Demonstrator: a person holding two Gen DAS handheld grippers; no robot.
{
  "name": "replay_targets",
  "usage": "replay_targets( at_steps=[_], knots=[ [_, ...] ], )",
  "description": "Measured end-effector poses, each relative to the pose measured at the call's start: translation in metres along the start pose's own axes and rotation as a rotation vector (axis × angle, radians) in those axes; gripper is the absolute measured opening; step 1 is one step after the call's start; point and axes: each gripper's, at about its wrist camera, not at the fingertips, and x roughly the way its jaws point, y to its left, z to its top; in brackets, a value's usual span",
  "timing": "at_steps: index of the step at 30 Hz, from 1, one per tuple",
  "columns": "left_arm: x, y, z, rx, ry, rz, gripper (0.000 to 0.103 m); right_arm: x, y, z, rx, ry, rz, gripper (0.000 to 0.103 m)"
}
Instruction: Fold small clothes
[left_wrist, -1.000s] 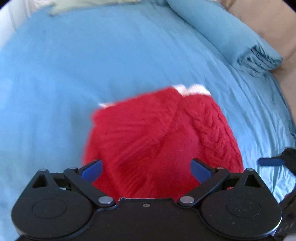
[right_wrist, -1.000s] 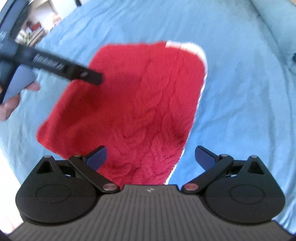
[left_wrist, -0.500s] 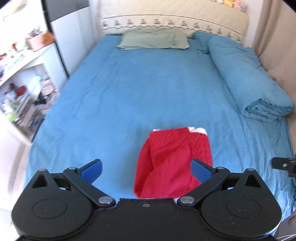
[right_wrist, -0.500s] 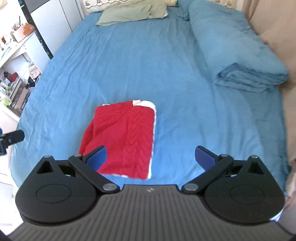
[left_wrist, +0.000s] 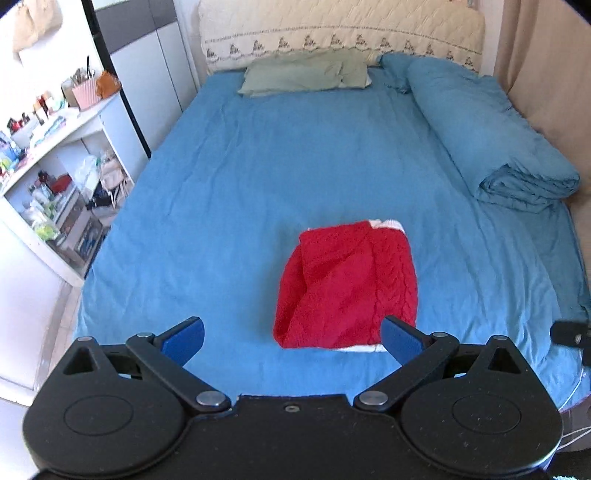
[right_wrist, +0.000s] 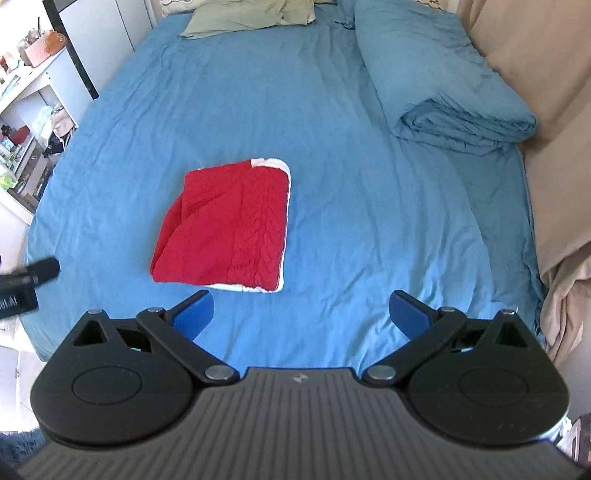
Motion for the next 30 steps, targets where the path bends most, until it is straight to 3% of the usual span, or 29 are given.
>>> replay_targets(
  at_steps=[30],
  knots=[
    [-0.028,-0.012,-0.012,0.039,-0.082,0.028,0.103,-0.019,-0.013,-0.016,0.047,-0.049,-0.022,0.103]
  ],
)
